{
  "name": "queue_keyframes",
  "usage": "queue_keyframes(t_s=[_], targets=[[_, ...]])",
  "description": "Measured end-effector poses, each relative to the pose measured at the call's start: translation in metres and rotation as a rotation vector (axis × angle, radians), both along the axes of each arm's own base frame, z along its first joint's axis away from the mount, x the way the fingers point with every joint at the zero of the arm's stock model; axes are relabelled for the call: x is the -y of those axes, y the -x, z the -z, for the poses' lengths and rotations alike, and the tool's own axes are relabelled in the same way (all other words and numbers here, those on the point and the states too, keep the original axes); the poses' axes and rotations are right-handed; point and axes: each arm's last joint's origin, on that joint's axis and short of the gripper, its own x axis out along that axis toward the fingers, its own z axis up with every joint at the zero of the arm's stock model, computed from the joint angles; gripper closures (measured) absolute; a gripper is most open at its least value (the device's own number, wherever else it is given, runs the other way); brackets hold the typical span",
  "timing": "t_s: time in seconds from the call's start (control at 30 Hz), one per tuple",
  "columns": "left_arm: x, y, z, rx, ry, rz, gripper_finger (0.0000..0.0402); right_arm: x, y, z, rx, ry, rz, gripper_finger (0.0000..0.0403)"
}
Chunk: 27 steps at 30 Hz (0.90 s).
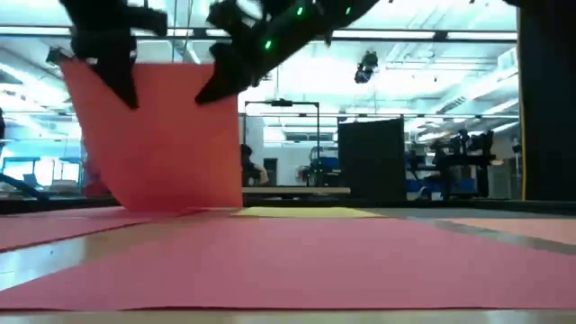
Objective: Organize paper
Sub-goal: Stack the orange paper on top of the orange paper
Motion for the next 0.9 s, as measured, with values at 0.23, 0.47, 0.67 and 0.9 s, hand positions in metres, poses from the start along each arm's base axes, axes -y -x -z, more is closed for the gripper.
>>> queue_keyframes(t_s=[0.23, 0.47, 0.67, 0.9], targets=[[0.001, -0.009, -0.039, 0.125, -0.022, 0.062, 0.0402, -0.015, 0.036, -0.049, -0.027, 0.064, 0.027, 0.0403], [0.004, -0.018, -0.080, 0.221, -0.046, 0.137, 0.0401, -0.038, 0.075, -0.098, 0.028, 0.103, 0.050, 0.0403], [0.017, -0.044, -0.102, 0.226, -0.075, 0.248, 0.0402, -0.057, 0.110, -0.128, 0.058, 0.085, 0.087, 0.0403], [0.028, -0.069, -0.102, 0.153, -0.104, 0.342, 0.0402, -0.070, 0.136, -0.142, 0.066, 0.083, 0.165, 0.0403]])
